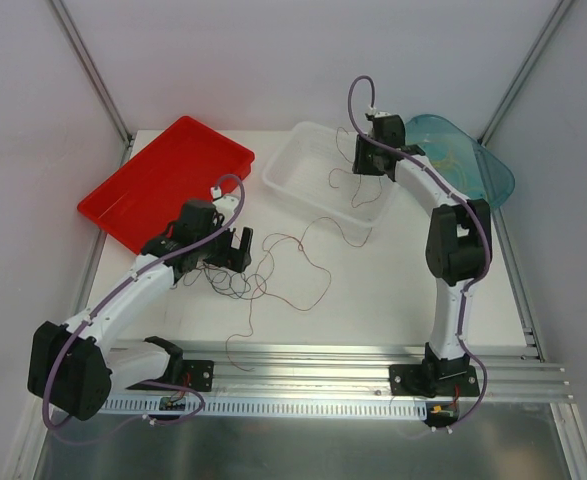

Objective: Untangle the cables
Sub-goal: Place the cable in the bin.

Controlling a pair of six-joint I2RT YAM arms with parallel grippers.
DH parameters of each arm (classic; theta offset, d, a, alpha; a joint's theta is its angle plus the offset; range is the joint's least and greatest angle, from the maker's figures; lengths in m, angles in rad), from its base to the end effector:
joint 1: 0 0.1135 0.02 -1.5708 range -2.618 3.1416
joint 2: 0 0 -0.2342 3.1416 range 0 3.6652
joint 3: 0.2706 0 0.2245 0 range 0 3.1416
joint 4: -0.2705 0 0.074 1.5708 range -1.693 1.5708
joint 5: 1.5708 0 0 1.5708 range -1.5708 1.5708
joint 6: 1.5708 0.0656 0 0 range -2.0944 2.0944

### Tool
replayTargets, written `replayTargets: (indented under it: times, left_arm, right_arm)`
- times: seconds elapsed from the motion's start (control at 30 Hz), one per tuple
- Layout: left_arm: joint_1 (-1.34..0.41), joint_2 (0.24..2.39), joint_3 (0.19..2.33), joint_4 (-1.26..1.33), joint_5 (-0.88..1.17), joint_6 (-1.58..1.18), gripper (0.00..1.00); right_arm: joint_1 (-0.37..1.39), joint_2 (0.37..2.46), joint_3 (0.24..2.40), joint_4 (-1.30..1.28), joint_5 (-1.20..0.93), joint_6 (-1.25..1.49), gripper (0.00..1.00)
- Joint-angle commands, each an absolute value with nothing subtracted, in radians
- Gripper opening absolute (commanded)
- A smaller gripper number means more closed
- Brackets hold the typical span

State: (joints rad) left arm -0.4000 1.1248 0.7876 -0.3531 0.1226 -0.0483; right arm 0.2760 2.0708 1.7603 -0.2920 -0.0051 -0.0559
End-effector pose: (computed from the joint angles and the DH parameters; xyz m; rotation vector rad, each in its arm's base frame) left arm 0.2274 -0.1048 0.2213 0.4641 2.2348 -0.3755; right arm 0.4537 0.1288 0.2310 -0.3623 2.1458 0.1312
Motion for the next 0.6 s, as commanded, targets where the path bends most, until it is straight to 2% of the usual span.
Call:
replayTargets:
  times: [0.0, 0.1, 0.13, 0.17, 0.57]
  left_arm:
    - [-0.400, 1.138, 0.798, -0.345, 0.149, -0.029, 0.95]
    - [-0.399, 1.140, 0.799, -0.344, 0.155, -0.029, 0.95]
    - [-0.399, 1.140, 0.799, -0.345, 0.155, -0.029, 0.95]
    - [-0.399, 1.140, 0.799, -0.345, 0.155, -0.029, 0.95]
    - [-0.399, 1.135, 0.796, -0.347, 0.158, -0.032, 0.95]
  right_arm:
    - [0.262, 2.082, 1.807, -0.246, -0.083, -0.046, 0.37]
    - [0.259, 2.080, 1.802, -0.239, -0.120, -0.075, 0.21]
    - [0.258, 2.076, 1.799, -0.235, -0.121, -0.086, 0.09]
    - [0.258, 2.069, 1.793, -0.226, -0.126, -0.103, 0.03]
    - [0.265, 1.797, 1.609, -0.069, -0.169, -0.202, 0.01]
